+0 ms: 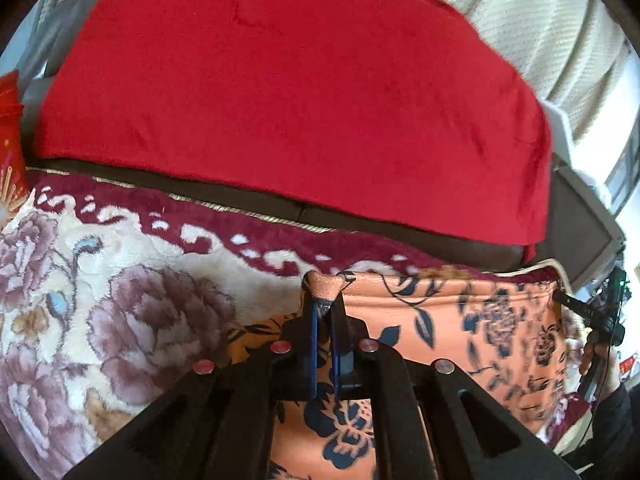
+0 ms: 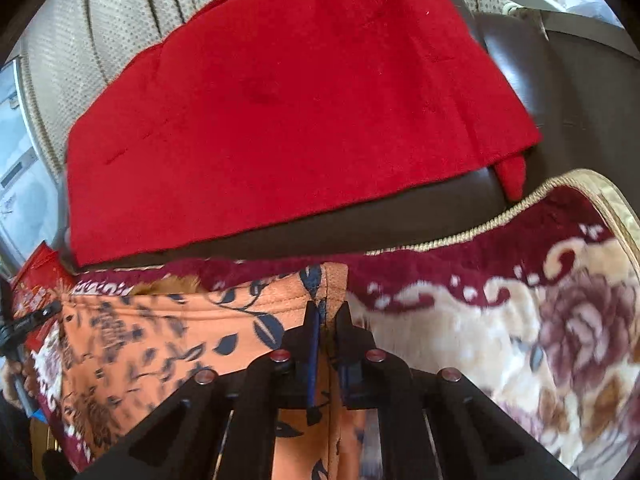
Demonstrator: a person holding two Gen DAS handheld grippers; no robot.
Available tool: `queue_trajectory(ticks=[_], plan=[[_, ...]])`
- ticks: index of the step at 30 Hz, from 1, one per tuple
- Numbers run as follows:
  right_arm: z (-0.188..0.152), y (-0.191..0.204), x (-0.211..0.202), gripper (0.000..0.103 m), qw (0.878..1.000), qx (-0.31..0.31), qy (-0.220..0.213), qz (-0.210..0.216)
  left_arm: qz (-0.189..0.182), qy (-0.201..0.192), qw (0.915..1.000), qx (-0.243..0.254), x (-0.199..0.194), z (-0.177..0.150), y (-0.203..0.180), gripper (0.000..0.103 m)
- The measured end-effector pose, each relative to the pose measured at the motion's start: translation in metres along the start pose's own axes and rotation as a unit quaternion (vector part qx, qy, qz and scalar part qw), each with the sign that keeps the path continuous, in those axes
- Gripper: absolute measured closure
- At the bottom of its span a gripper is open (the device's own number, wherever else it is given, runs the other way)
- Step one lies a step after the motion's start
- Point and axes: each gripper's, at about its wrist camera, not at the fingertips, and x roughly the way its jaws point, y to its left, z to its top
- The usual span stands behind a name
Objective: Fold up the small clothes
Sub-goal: 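Fold the held hem end over the strip toward the collar with both tools, then press the folded blouse bundle flat with both tools open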
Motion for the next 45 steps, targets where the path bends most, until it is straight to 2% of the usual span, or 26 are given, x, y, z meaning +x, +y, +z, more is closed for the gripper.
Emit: queue_trajectory(ticks=[2, 4, 5, 7, 8, 9, 10, 11, 14, 16, 18, 21, 22, 24, 25, 26, 28, 29, 32, 34, 36, 39, 41, 43, 44, 45], plan=[[0.002, -0.004, 0.027, 0.095, 1.000, 0.003, 0.014, -0.017, 0.013, 0.033, 0.9993, -0.016, 0.030, -0.002, 0.007, 0.098], [-0.006, -0.011, 0.067, 0.094, 0.998, 0.017, 0.062, -0.002, 0.030, 0.072, 0.9963, -0.035, 0.058, -0.010, 0.017, 0.096], [-0.015, -0.011, 0.086, 0.092, 0.996, 0.015, 0.091, -0.010, 0.035, 0.081, 0.9953, -0.041, 0.066, -0.014, 0.020, 0.094], [-0.027, -0.013, 0.091, 0.091, 0.995, 0.027, 0.093, -0.006, 0.035, 0.080, 0.9951, -0.047, 0.064, -0.018, 0.021, 0.092], [-0.029, -0.015, 0.086, 0.084, 0.995, 0.038, 0.089, 0.000, 0.038, 0.074, 0.9954, -0.047, 0.057, -0.017, 0.020, 0.082], [-0.030, -0.017, 0.079, 0.061, 0.995, 0.048, 0.089, 0.004, 0.042, 0.065, 0.9959, -0.046, 0.048, -0.016, 0.018, 0.074], [-0.030, -0.019, 0.070, 0.042, 0.995, 0.054, 0.087, 0.003, 0.044, 0.053, 0.9967, -0.043, 0.035, -0.015, 0.015, 0.062], [-0.031, -0.021, 0.055, 0.023, 0.995, 0.059, 0.075, 0.003, 0.043, 0.041, 0.9974, -0.040, 0.022, -0.013, 0.012, 0.056], [-0.038, -0.026, -0.003, 0.023, 0.995, 0.087, 0.035, 0.035, 0.032, 0.001, 0.9994, -0.017, -0.024, -0.018, -0.005, 0.046], [-0.052, -0.023, -0.038, 0.023, 0.987, 0.118, 0.036, 0.100, 0.022, -0.015, 0.9996, -0.006, -0.047, -0.027, -0.019, 0.042], [-0.066, -0.013, -0.059, 0.023, 0.975, 0.139, 0.039, 0.171, 0.003, -0.017, 0.9998, 0.000, -0.061, -0.038, -0.035, 0.040], [-0.091, 0.013, -0.061, 0.018, 0.944, 0.183, 0.057, 0.267, -0.022, -0.002, 0.9997, 0.003, -0.065, -0.059, -0.056, 0.036], [-0.101, 0.018, -0.054, 0.018, 0.939, 0.194, 0.069, 0.274, -0.025, 0.006, 0.9997, 0.006, -0.063, -0.068, -0.060, 0.036], [-0.133, 0.019, -0.033, 0.018, 0.944, 0.222, 0.102, 0.221, -0.016, 0.029, 0.9994, -0.005, -0.057, -0.087, -0.062, 0.035], [-0.149, 0.013, -0.022, 0.018, 0.943, 0.244, 0.122, 0.189, -0.008, 0.057, 0.9983, -0.012, -0.050, -0.097, -0.060, 0.035], [-0.168, 0.001, -0.016, 0.025, 0.933, 0.279, 0.128, 0.188, 0.001, 0.079, 0.9967, -0.018, -0.043, -0.105, -0.056, 0.035], [-0.180, -0.013, -0.035, 0.025, 0.922, 0.316, 0.089, 0.204, 0.012, 0.098, 0.9947, -0.028, -0.038, -0.119, -0.048, 0.035], [-0.180, -0.014, -0.043, 0.023, 0.923, 0.318, 0.084, 0.200, 0.012, 0.093, 0.9950, -0.032, -0.040, -0.122, -0.046, 0.035], [-0.170, -0.008, -0.073, 0.020, 0.941, 0.283, 0.052, 0.176, 0.001, 0.070, 0.9966, -0.043, -0.051, -0.123, -0.045, 0.035], [-0.164, -0.002, -0.078, 0.020, 0.939, 0.282, 0.048, 0.192, -0.003, 0.052, 0.9979, -0.037, -0.057, -0.122, -0.049, 0.034], [-0.154, 0.010, -0.079, 0.020, 0.938, 0.274, 0.044, 0.207, 0.004, 0.046, 0.9985, -0.031, -0.057, -0.126, -0.053, 0.027], [-0.143, 0.033, -0.071, 0.017, 0.942, 0.250, 0.039, 0.219, 0.031, 0.083, 0.9955, -0.033, -0.032, -0.134, -0.044, 0.025], [-0.144, 0.043, -0.054, 0.016, 0.943, 0.239, 0.059, 0.223, 0.026, 0.077, 0.9960, -0.037, -0.032, -0.135, -0.043, 0.025], [-0.151, 0.042, -0.031, 0.016, 0.950, 0.240, 0.081, 0.182, 0.028, 0.070, 0.9963, -0.041, -0.039, -0.133, -0.045, 0.025], [-0.159, 0.035, -0.020, 0.016, 0.950, 0.257, 0.097, 0.146, 0.027, 0.065, 0.9965, -0.044, -0.044, -0.130, -0.046, 0.025], [-0.164, 0.030, -0.017, 0.016, 0.944, 0.278, 0.092, 0.150, 0.027, 0.059, 0.9968, -0.046, -0.049, -0.129, -0.047, 0.025]])
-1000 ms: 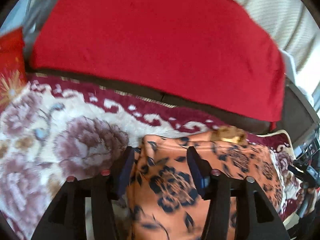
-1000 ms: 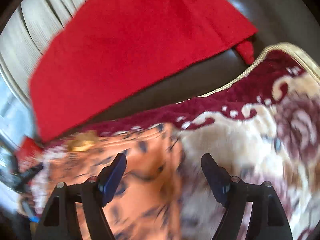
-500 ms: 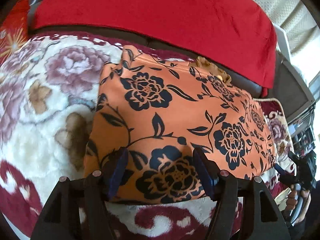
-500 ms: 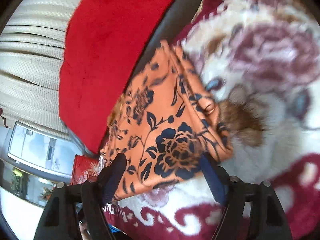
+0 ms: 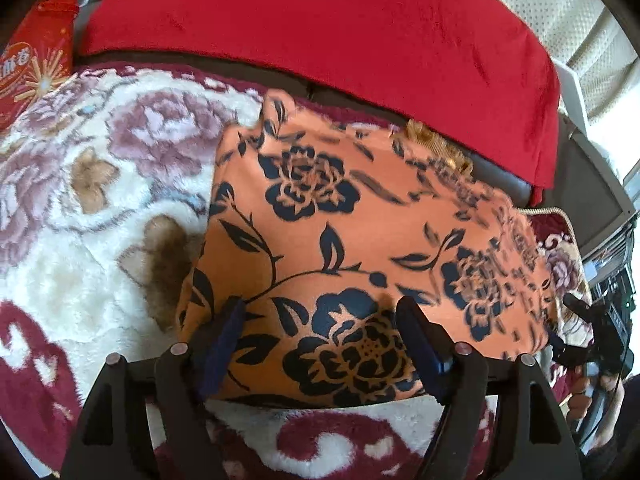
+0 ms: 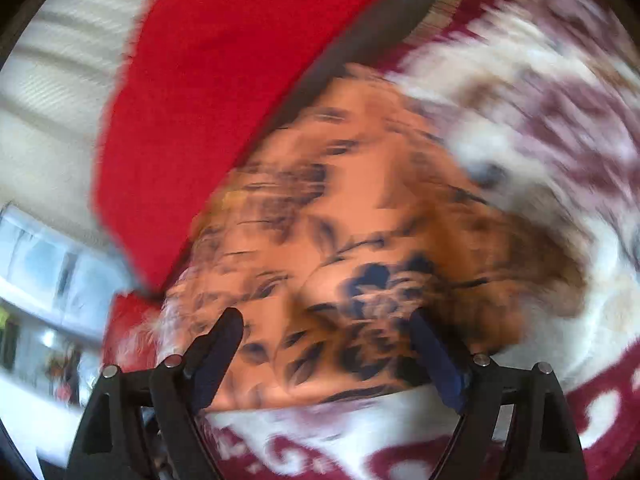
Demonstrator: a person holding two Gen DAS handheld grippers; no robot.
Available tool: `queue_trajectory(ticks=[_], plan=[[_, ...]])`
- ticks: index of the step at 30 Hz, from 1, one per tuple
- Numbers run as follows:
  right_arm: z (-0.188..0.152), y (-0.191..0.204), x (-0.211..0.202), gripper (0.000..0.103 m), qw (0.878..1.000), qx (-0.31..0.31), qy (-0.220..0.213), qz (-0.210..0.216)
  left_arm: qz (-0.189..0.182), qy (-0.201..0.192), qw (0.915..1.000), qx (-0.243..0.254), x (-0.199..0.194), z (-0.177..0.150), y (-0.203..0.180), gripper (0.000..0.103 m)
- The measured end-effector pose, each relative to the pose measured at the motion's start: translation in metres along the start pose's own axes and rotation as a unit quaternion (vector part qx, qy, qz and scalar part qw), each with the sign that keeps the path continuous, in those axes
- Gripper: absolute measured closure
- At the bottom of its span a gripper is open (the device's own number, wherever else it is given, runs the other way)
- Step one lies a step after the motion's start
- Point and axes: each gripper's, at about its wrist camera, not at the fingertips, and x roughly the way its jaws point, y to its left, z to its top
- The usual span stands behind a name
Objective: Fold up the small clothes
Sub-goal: 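Press the folded blouse bundle flat with both tools open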
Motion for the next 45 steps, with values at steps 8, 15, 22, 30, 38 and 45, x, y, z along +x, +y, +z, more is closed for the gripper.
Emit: queue_trajectory(ticks=[8, 15, 22, 30, 38, 45], plan=[[0.004, 0.041, -0.023, 0.016, 0.997, -0.072, -0.029, 0.019, 0.030, 0.003, 0.9995, -0.007, 0.001, -0.009, 0.012, 0.020], [-0.001, 0.003, -0.018, 0.016, 0.999, -0.024, -0.030, -0.011, 0.027, -0.021, 0.9994, 0.001, -0.017, -0.008, 0.009, 0.020], [-0.010, 0.023, -0.032, 0.016, 0.994, -0.079, -0.064, -0.027, 0.038, -0.009, 0.9989, -0.026, -0.025, -0.010, 0.018, 0.020], [-0.020, 0.029, -0.042, 0.016, 0.993, -0.052, -0.105, 0.017, 0.076, -0.007, 0.9970, -0.016, -0.048, -0.011, 0.012, 0.020], [-0.019, 0.035, -0.020, 0.016, 0.994, -0.064, -0.082, 0.043, 0.099, -0.018, 0.9949, -0.014, -0.071, -0.005, -0.018, 0.020], [-0.013, 0.003, -0.024, 0.016, 0.996, -0.026, -0.074, 0.033, 0.076, -0.017, 0.9969, 0.002, -0.064, -0.008, -0.044, 0.020]])
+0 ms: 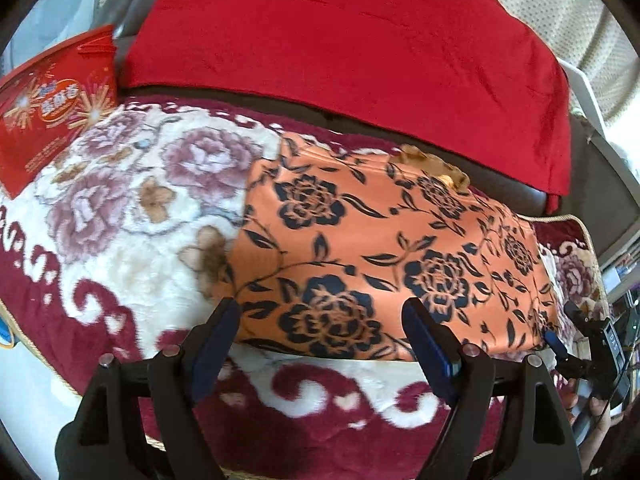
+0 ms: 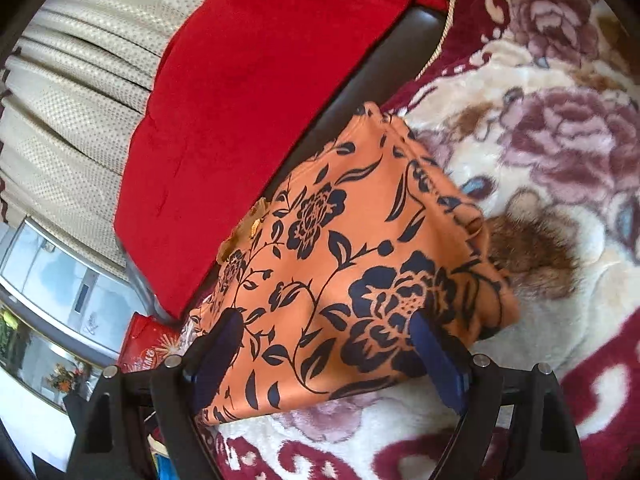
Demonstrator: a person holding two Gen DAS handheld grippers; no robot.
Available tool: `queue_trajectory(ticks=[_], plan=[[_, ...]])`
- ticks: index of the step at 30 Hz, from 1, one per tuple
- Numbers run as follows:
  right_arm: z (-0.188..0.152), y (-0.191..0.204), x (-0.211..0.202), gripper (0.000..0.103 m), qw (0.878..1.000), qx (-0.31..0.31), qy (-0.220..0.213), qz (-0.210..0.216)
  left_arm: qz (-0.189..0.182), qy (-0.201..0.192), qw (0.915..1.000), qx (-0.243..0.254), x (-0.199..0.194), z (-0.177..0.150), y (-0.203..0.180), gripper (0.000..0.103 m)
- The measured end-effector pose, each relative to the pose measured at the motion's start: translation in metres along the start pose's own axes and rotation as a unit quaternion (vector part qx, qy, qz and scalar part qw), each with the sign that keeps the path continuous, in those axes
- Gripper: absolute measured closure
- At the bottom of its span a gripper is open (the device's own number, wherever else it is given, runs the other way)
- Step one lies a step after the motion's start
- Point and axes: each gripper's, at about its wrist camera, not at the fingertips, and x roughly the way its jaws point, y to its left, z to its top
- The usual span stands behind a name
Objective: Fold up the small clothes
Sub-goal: 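Press the folded blouse bundle flat with both tools open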
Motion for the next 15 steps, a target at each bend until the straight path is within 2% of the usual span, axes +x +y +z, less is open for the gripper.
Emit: queue_trajectory(ticks=[8, 15], plan=[[-0.017, 0.014, -0.020, 0.016, 1.000, -0.010, -0.009, 0.014, -0.046, -0.012, 0.9986, 0.024, 0.009, 0.009, -0.027, 0.020], [-0.038, -0.022, -0.038, 0.014, 0.996, 0.090, -0.011, 0.011, -0.087, -0.025, 0.9940, 0.062, 0.033, 0.012, -0.061, 0.020]])
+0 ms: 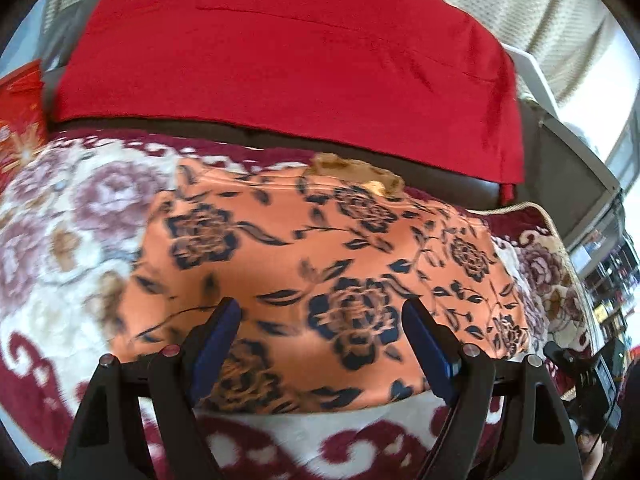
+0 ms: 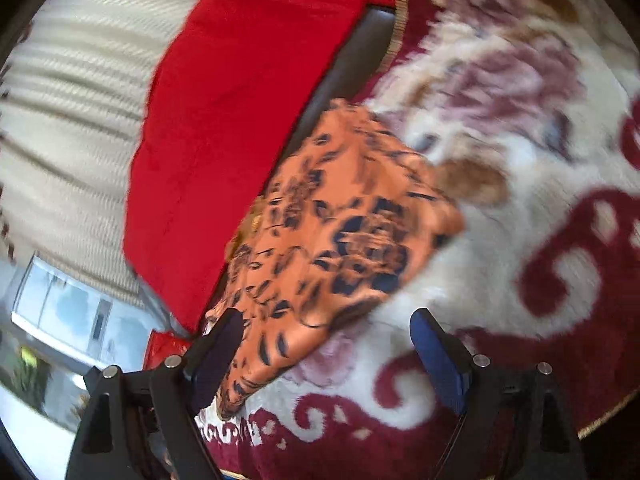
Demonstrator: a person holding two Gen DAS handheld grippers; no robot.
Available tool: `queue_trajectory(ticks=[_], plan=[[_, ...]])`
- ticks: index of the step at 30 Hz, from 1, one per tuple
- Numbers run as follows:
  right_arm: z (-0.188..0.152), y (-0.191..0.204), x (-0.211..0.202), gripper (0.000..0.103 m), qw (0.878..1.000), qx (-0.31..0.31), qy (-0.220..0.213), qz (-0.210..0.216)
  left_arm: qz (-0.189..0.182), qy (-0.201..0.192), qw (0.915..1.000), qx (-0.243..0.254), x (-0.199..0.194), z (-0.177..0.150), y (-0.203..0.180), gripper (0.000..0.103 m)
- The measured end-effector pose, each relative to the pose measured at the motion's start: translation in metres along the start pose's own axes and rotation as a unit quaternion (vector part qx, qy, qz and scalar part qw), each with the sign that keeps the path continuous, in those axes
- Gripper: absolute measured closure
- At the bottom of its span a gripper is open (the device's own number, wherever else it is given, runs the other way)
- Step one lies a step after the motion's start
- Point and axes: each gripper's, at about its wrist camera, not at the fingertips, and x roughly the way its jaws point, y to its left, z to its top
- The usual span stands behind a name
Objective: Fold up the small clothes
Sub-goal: 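Press the folded blouse bundle flat with both tools open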
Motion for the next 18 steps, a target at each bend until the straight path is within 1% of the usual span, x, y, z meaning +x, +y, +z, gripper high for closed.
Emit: queue_trajectory(ticks=[2, 4, 5, 7, 8, 9, 11, 15, 16, 18], plan=[[0.008, -0.009, 0.002, 0.015, 1.000, 0.026, -0.004, -0.003, -0.005, 0.003, 0.9999, 0.016, 0.012, -0.003, -0.009, 0.020], [0.017, -0.013, 0.005, 0.015, 0.999, 0.041, -0.005, -0.008, 0.006, 0.005, 0.9994, 0.033, 0.027, -0.007, -0.015, 0.020], [0.023, -0.012, 0.009, 0.015, 0.999, 0.043, -0.007, -0.008, 0.017, 0.016, 0.9990, 0.038, 0.038, -0.009, -0.016, 0.020], [0.036, -0.014, 0.019, 0.015, 0.998, 0.055, -0.002, -0.004, 0.038, 0.056, 0.9966, 0.047, 0.064, -0.015, -0.014, 0.020], [0.044, -0.016, 0.027, 0.014, 0.998, 0.062, 0.001, -0.010, 0.041, 0.052, 0.9965, 0.052, 0.067, -0.017, -0.013, 0.019], [0.049, -0.016, 0.031, 0.014, 0.998, 0.066, 0.005, -0.013, 0.041, 0.041, 0.9967, 0.057, 0.064, -0.017, -0.014, 0.019], [0.058, -0.017, 0.040, 0.014, 0.997, 0.075, 0.012, -0.015, 0.042, 0.032, 0.9970, 0.058, 0.058, -0.013, -0.016, 0.019], [0.069, -0.012, 0.043, 0.014, 0.998, 0.062, 0.005, -0.008, 0.036, 0.008, 0.9989, 0.029, 0.049, -0.005, -0.013, 0.019], [0.069, -0.010, 0.040, 0.014, 0.998, 0.060, 0.000, -0.005, 0.039, 0.011, 0.9987, 0.031, 0.053, -0.005, -0.013, 0.017], [0.061, -0.008, 0.029, 0.014, 0.999, 0.044, -0.006, -0.007, 0.061, 0.050, 0.9954, 0.053, 0.073, -0.011, -0.015, 0.016]])
